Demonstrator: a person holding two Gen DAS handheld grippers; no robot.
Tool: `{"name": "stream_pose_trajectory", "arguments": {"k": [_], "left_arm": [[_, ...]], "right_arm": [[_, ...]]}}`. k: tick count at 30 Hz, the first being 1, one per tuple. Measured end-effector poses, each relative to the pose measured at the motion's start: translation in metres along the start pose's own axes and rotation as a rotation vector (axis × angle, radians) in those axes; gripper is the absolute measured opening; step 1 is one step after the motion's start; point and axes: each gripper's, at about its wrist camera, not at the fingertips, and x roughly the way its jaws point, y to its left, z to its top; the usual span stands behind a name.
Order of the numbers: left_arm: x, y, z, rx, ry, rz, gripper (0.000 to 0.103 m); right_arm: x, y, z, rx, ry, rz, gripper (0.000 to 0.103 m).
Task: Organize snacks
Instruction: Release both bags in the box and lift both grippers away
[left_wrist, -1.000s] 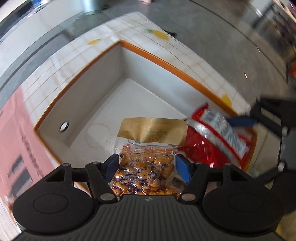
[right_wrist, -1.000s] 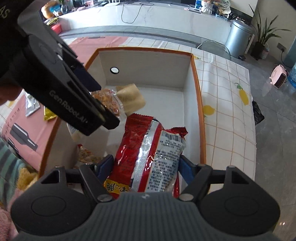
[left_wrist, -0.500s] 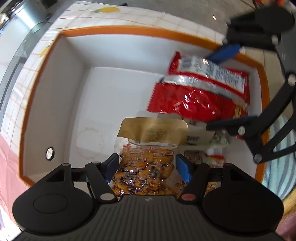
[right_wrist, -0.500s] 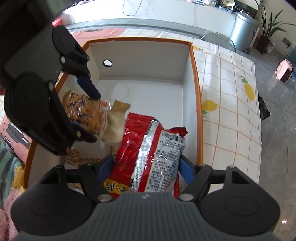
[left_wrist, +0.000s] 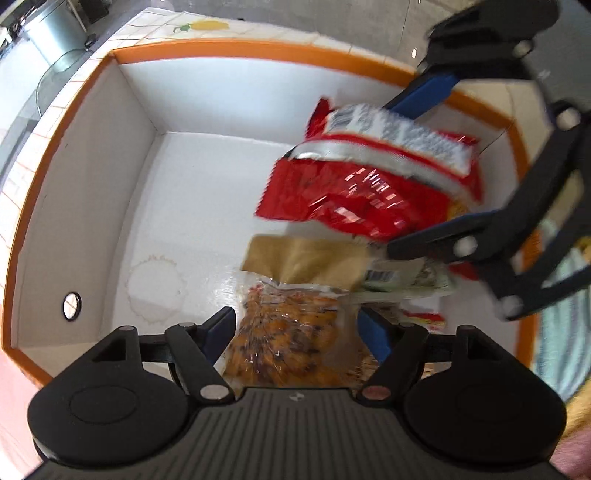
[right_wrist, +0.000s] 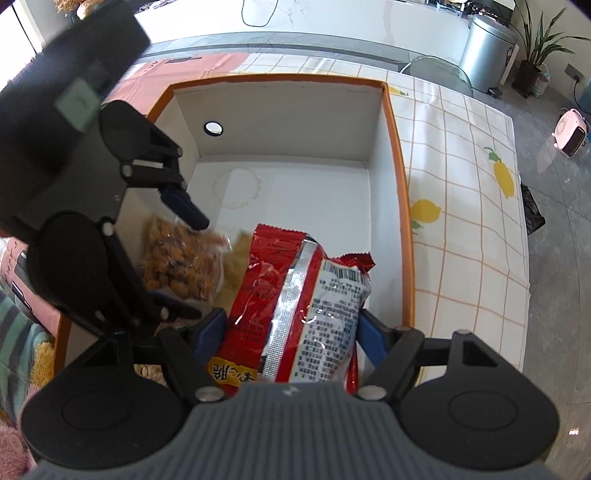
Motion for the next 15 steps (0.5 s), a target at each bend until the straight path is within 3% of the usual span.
{"name": "stream_pose_trajectory", "arguments": {"k": [3, 8, 15], "left_arm": [[-0.014, 0.004, -0.008, -0.017, -0.042, -0.033, 0.089], [-0.042, 0.003, -0.025, -0.076, -0.155, -0.022, 0.088], [-0.087, 0.017, -0.072, -0.299, -0.31, -0.01, 0.087]], "right_arm": [[0.003, 0.004, 0.006, -0.021, 0.001, 0.008, 0.073], [0.012, 0.01, 0.015, -0.041, 0.015, -0.001, 0.073], [0.028, 0.019, 0.035, -0.057, 0.037, -0.019, 0.073]]}}
